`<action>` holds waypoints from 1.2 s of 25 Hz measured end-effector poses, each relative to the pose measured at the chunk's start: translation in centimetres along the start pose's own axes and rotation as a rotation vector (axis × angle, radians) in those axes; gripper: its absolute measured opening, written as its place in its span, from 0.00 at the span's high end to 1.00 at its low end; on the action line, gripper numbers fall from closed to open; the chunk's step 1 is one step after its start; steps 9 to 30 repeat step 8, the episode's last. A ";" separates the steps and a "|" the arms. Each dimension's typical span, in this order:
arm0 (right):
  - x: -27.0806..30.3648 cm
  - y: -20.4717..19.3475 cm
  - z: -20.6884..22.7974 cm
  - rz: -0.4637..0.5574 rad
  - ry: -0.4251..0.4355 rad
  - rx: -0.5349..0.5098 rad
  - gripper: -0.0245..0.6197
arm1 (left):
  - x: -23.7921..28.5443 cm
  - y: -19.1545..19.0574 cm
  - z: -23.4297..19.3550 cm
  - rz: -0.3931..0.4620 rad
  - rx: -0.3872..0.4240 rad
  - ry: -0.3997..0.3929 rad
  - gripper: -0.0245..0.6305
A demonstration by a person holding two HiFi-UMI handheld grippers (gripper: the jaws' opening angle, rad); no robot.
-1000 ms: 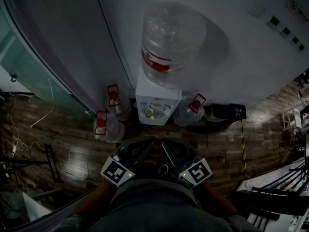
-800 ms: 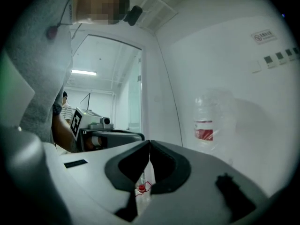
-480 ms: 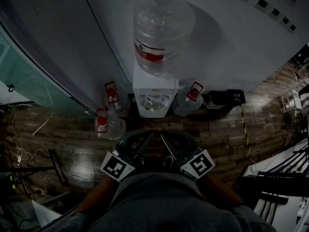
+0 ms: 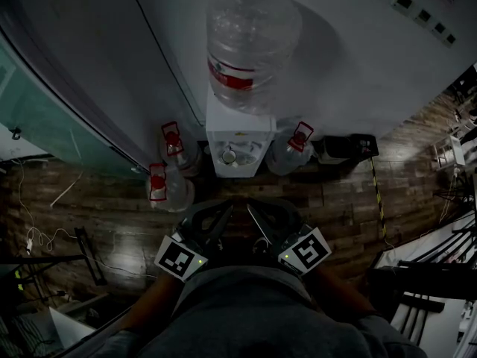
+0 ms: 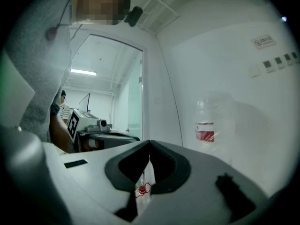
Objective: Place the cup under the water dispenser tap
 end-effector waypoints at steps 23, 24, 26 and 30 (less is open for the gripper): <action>0.5 -0.7 -0.4 -0.006 0.001 0.001 0.94 | -0.5 -0.4 -0.2 0.002 0.002 0.005 0.95; 0.5 -0.7 -0.4 -0.006 0.001 0.001 0.94 | -0.5 -0.4 -0.2 0.002 0.002 0.005 0.95; 0.5 -0.7 -0.4 -0.006 0.001 0.001 0.94 | -0.5 -0.4 -0.2 0.002 0.002 0.005 0.95; 0.5 -0.7 -0.4 -0.006 0.001 0.001 0.94 | -0.5 -0.4 -0.2 0.002 0.002 0.005 0.95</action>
Point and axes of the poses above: the fingertips, and each gripper's own axes: x forward along the fingers, z to its right, y out of its top, the point moved 6 cm from there along -x, backward along the fingers, and after that the axes turned 14 degrees about x, right-handed, at the moved point
